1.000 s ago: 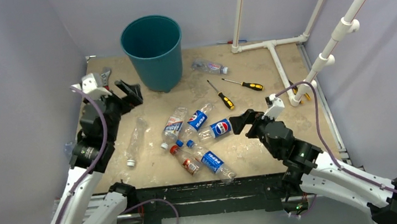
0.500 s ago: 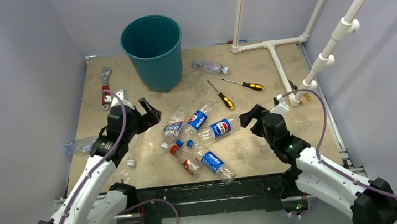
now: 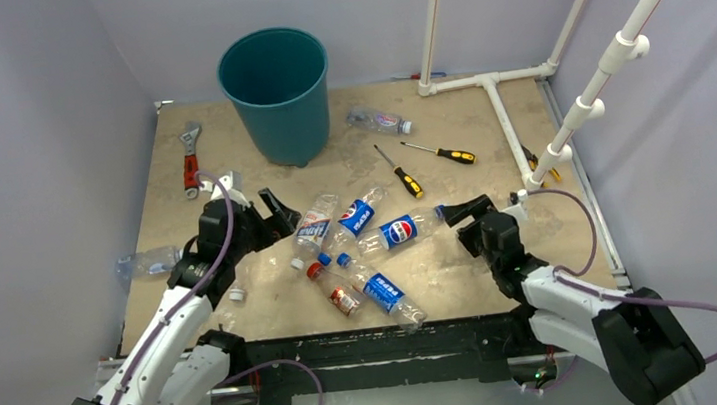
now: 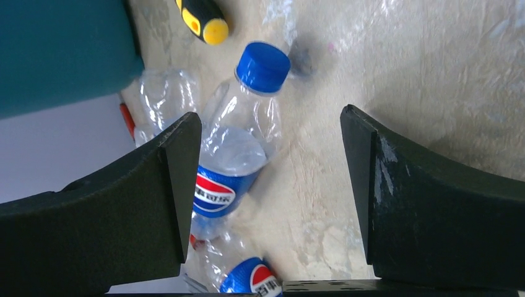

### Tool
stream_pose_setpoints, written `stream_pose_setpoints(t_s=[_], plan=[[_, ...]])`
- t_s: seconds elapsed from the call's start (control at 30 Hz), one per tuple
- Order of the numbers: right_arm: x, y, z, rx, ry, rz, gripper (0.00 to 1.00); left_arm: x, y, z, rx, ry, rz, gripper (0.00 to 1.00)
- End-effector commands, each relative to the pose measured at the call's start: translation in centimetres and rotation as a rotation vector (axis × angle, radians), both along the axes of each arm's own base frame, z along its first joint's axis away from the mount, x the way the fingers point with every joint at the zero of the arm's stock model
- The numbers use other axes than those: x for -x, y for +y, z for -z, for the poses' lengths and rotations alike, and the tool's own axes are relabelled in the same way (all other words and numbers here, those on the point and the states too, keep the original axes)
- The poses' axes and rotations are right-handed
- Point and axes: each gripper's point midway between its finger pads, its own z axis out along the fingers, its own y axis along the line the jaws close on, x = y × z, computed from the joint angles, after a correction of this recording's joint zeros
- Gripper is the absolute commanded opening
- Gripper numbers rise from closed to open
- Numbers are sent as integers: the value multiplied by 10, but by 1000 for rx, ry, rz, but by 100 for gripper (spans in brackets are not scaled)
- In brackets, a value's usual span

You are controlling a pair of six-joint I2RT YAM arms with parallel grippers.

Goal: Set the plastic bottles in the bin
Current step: Pick up the plastic bottle at the center of the board.

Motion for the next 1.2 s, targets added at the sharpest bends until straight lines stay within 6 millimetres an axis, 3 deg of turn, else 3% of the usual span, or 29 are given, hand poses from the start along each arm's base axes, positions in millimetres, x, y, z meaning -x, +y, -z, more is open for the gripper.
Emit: stream_pose_setpoints(t_s=[0.0, 0.2, 0.8, 1.17], plan=[[-24, -3, -24, -114, -87, 72, 82, 0, -9, -10, 42, -42, 38, 94], [-34, -10, -12, -132, -61, 89, 83, 1, -10, -9, 48, -45, 45, 94], [-32, 8, 24, -203, 6, 7, 76, 2, -7, -3, 41, -26, 27, 93], [-37, 13, 21, -202, -34, -25, 65, 0, -8, 1, 38, -14, 27, 92]])
